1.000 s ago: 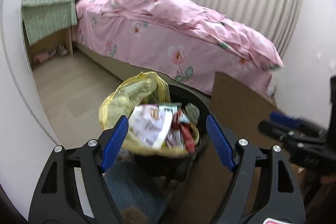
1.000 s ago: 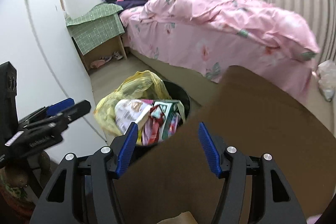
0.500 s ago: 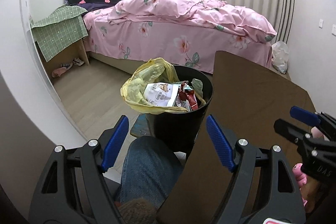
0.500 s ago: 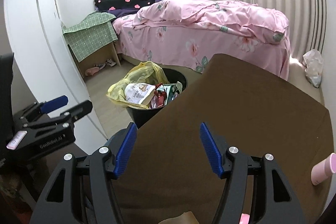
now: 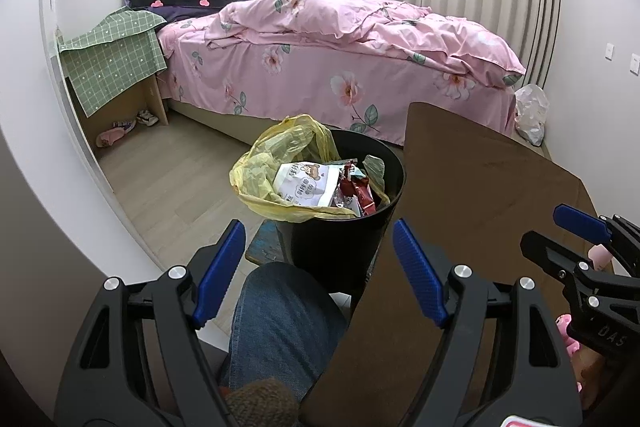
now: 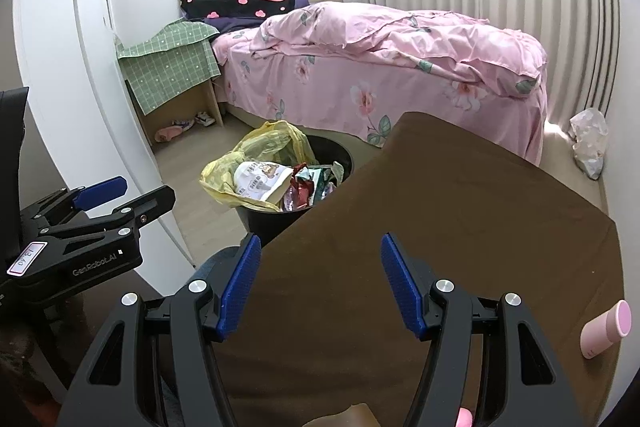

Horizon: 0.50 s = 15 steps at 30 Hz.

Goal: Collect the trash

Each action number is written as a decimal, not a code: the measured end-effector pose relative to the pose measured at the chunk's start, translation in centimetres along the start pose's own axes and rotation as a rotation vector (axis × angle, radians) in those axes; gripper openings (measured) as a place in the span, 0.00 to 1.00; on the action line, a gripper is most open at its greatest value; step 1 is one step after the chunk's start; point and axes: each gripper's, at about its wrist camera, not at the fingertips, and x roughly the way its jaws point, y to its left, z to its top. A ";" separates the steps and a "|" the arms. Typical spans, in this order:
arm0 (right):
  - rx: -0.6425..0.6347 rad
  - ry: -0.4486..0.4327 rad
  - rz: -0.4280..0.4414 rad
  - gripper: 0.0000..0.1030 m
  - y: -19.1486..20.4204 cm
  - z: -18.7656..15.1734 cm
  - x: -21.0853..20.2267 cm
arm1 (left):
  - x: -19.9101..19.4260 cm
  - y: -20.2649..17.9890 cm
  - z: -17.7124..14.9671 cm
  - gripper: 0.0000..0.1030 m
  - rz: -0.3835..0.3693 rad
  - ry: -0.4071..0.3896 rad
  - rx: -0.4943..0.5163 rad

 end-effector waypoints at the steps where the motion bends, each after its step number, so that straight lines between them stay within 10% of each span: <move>1: 0.002 0.002 -0.001 0.57 -0.1 0.0 0.0 | 0.1 -0.2 0.0 0.70 -0.002 0.002 0.002; 15: 0.024 0.004 -0.016 0.57 -1.0 -0.2 0.0 | 0.6 -0.9 0.0 0.70 -0.022 0.008 0.021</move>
